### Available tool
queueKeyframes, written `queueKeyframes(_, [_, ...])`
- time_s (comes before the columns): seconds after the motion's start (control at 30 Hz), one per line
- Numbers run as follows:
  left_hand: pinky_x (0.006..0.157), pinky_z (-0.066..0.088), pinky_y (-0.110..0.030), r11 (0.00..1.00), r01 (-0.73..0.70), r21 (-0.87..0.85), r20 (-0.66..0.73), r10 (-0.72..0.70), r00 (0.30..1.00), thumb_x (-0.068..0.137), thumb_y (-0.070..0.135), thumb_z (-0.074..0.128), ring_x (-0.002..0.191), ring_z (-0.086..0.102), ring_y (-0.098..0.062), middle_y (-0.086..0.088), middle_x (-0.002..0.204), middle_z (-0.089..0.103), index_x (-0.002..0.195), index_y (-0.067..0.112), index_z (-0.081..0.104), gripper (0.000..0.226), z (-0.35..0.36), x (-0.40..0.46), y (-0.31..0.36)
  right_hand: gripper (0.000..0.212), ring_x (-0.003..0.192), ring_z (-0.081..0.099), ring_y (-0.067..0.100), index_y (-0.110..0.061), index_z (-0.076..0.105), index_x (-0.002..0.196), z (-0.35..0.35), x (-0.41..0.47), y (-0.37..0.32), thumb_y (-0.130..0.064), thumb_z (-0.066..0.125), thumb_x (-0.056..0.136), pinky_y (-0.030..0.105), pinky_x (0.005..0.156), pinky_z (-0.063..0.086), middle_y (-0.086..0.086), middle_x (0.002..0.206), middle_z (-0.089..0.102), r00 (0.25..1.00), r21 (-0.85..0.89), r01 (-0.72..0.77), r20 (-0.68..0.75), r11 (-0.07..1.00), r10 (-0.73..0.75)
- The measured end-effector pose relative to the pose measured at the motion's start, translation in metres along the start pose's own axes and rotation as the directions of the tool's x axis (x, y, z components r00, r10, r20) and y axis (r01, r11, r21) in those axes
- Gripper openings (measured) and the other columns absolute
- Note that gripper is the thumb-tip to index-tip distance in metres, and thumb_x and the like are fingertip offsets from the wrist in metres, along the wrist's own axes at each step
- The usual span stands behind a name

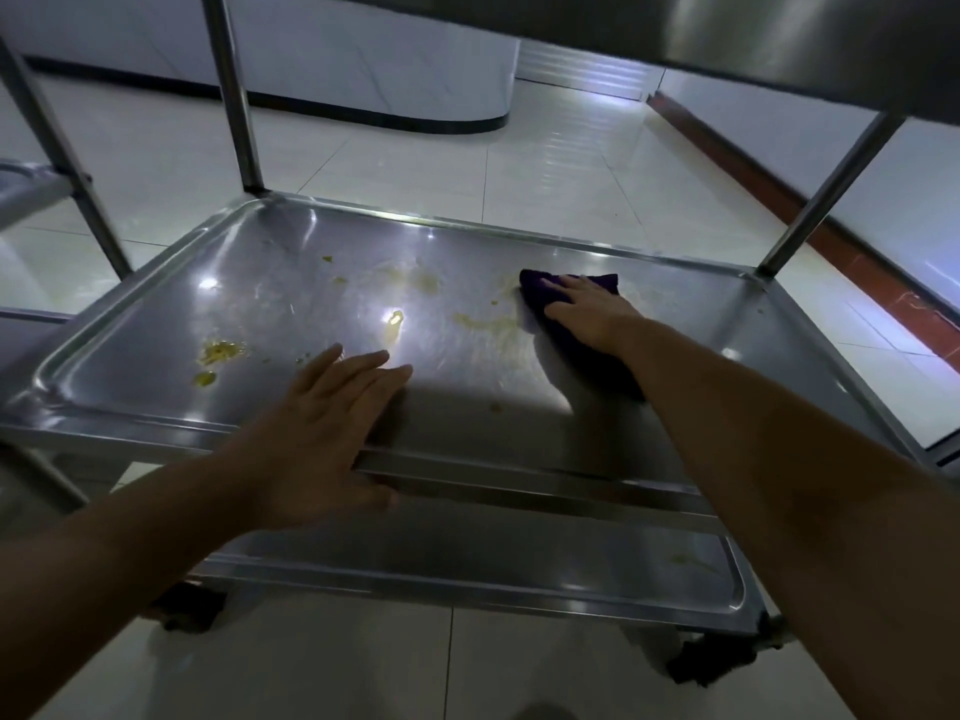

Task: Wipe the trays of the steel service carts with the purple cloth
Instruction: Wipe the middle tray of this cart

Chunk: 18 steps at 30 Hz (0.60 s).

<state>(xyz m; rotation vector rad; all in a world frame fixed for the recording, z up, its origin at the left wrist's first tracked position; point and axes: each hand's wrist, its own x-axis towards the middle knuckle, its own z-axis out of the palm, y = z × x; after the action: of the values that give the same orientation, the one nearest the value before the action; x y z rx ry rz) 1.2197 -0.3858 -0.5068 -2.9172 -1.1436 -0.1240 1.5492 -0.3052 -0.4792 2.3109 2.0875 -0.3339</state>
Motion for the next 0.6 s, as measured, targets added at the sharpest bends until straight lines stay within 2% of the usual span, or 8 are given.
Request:
queueKeyframes(0.07, [0.110, 0.009, -0.031, 1.000, -0.005, 0.008, -0.018, 0.006, 1.000, 0.073, 0.075, 0.040, 0.133, 0.024, -0.023, -0.018, 0.139, 0.048, 0.143, 0.005, 0.031, 0.100, -0.001, 0.001, 0.001, 0.046, 0.148, 0.004, 0.017, -0.033, 0.027, 0.150, 0.000, 0.005, -0.003, -0.035, 0.029, 0.104, 0.042, 0.119, 0.011, -0.009, 0.161, 0.007, 1.000, -0.058, -0.011, 0.016, 0.998, 0.012])
queueKeyframes(0.2, [0.111, 0.003, -0.030, 0.999, -0.020, 0.046, 0.019, 0.019, 1.000, 0.077, 0.078, 0.034, 0.135, 0.020, -0.022, -0.019, 0.141, 0.045, 0.144, 0.003, 0.026, 0.102, -0.004, 0.001, 0.004, 0.052, 0.149, -0.002, 0.013, -0.038, 0.017, 0.152, 0.007, -0.003, -0.001, -0.041, 0.031, 0.101, 0.042, 0.118, 0.008, -0.009, 0.162, 0.005, 1.000, 0.007, 0.007, 0.019, 1.000, -0.007])
queueKeyframes(0.3, [0.114, -0.013, -0.029, 1.000, -0.016, 0.022, 0.001, 0.016, 1.000, 0.071, 0.083, 0.031, 0.140, -0.009, -0.008, -0.011, 0.156, 0.019, 0.151, 0.012, 0.005, 0.110, 0.002, 0.002, 0.006, 0.051, 0.148, -0.004, 0.013, -0.040, 0.018, 0.150, 0.016, -0.026, -0.008, -0.045, 0.028, 0.101, 0.044, 0.120, 0.007, -0.010, 0.161, 0.004, 0.986, -0.005, 0.161, 0.041, 0.987, -0.161])
queueKeyframes(0.37, [0.114, -0.020, -0.030, 1.000, 0.010, -0.014, 0.019, -0.010, 1.000, 0.064, 0.084, 0.025, 0.135, -0.022, -0.003, -0.004, 0.159, 0.000, 0.150, 0.017, -0.010, 0.115, 0.005, 0.003, 0.009, 0.058, 0.149, -0.006, 0.017, -0.037, 0.024, 0.150, 0.023, -0.048, -0.016, -0.055, 0.015, 0.095, 0.049, 0.119, 0.007, -0.008, 0.162, 0.004, 0.944, -0.090, 0.325, 0.087, 0.942, -0.317])
queueKeyframes(0.4, [0.114, -0.018, -0.031, 0.999, 0.036, -0.027, 0.032, -0.035, 0.999, 0.061, 0.085, 0.024, 0.135, -0.022, -0.003, -0.002, 0.159, -0.002, 0.150, 0.018, -0.013, 0.117, 0.005, 0.004, 0.011, 0.066, 0.149, -0.006, 0.018, -0.035, 0.027, 0.149, 0.025, -0.061, -0.021, -0.058, 0.010, 0.090, 0.049, 0.120, 0.007, -0.008, 0.162, 0.004, 0.920, -0.112, 0.388, 0.103, 0.915, -0.378])
queueKeyframes(0.47, [0.114, -0.016, -0.030, 0.994, 0.079, -0.078, 0.029, -0.077, 0.997, 0.056, 0.087, 0.028, 0.139, -0.017, -0.007, -0.002, 0.159, -0.002, 0.150, 0.019, -0.011, 0.123, 0.006, 0.004, 0.013, 0.054, 0.148, -0.008, 0.016, -0.034, 0.033, 0.147, 0.029, -0.087, -0.029, -0.050, 0.016, 0.098, 0.045, 0.120, 0.003, -0.012, 0.160, 0.003, 0.888, -0.106, 0.455, 0.129, 0.884, -0.441])
queueKeyframes(0.53, [0.114, -0.014, -0.031, 0.990, 0.095, -0.104, 0.035, -0.092, 0.995, 0.048, 0.096, 0.028, 0.144, -0.011, -0.014, -0.004, 0.160, 0.000, 0.150, 0.019, -0.010, 0.134, 0.006, 0.001, 0.016, 0.045, 0.147, -0.010, 0.010, -0.038, 0.026, 0.149, 0.032, -0.116, -0.038, -0.037, 0.023, 0.104, 0.038, 0.119, -0.002, -0.014, 0.160, -0.001, 0.868, -0.028, 0.482, 0.149, 0.875, -0.473])
queueKeyframes(0.6, [0.114, -0.014, -0.031, 0.991, 0.113, -0.065, 0.044, -0.110, 0.993, 0.044, 0.100, 0.022, 0.146, -0.007, -0.018, -0.005, 0.160, 0.001, 0.151, 0.018, -0.008, 0.138, 0.006, -0.003, 0.019, 0.046, 0.146, -0.010, 0.004, -0.042, 0.017, 0.149, 0.038, -0.139, -0.044, -0.036, 0.025, 0.104, 0.033, 0.118, -0.006, -0.015, 0.159, -0.002, 0.834, 0.049, 0.520, 0.185, 0.853, -0.519])
